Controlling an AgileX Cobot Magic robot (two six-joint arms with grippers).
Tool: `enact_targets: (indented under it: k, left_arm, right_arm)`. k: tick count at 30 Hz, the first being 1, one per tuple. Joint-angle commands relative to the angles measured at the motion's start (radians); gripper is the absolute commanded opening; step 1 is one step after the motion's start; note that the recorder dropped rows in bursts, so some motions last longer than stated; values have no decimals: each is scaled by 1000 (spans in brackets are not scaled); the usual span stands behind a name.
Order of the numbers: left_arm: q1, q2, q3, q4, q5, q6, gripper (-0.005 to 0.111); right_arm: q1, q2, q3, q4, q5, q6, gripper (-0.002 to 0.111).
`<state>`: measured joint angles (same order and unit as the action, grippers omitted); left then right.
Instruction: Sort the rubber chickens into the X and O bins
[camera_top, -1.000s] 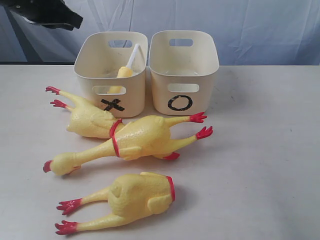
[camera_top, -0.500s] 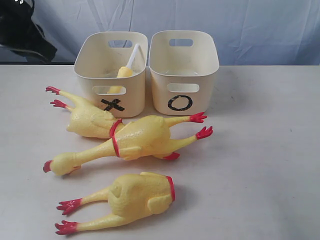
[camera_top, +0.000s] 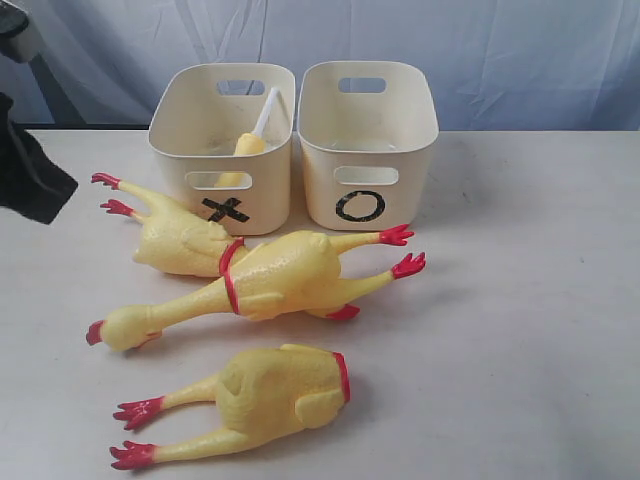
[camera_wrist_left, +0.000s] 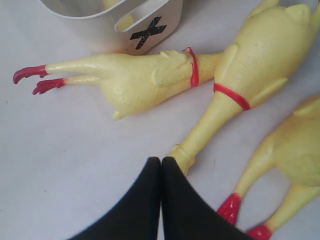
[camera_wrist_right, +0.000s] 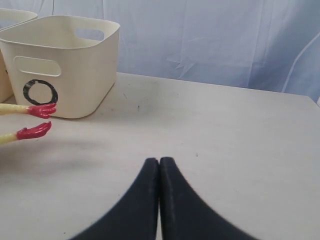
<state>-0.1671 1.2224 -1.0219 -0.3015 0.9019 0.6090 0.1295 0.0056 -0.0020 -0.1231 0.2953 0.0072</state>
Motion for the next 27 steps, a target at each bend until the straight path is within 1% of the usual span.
enact_targets:
  k: [1,4,7,16,27]
  left_arm:
    - [-5,-97,86,-66,-34,36,0]
    - [-5,-155,133,-152,-28,122,0]
    - [-5,-212,162,-196,-18,153,0]
    - [-5,-373,249,-194,-12,153,0]
    - [-5,-450,344,-194,-17,151,0]
  right_arm:
    - [1,-6,2,2,-6,-7,0]
    - [1,-6,2,2,-6,-7,0]
    - [1,-6,2,2,-6,-7,0]
    - [1,-6,2,2,-6,-7,0]
    - [1,-6,2,2,-6,-7,0]
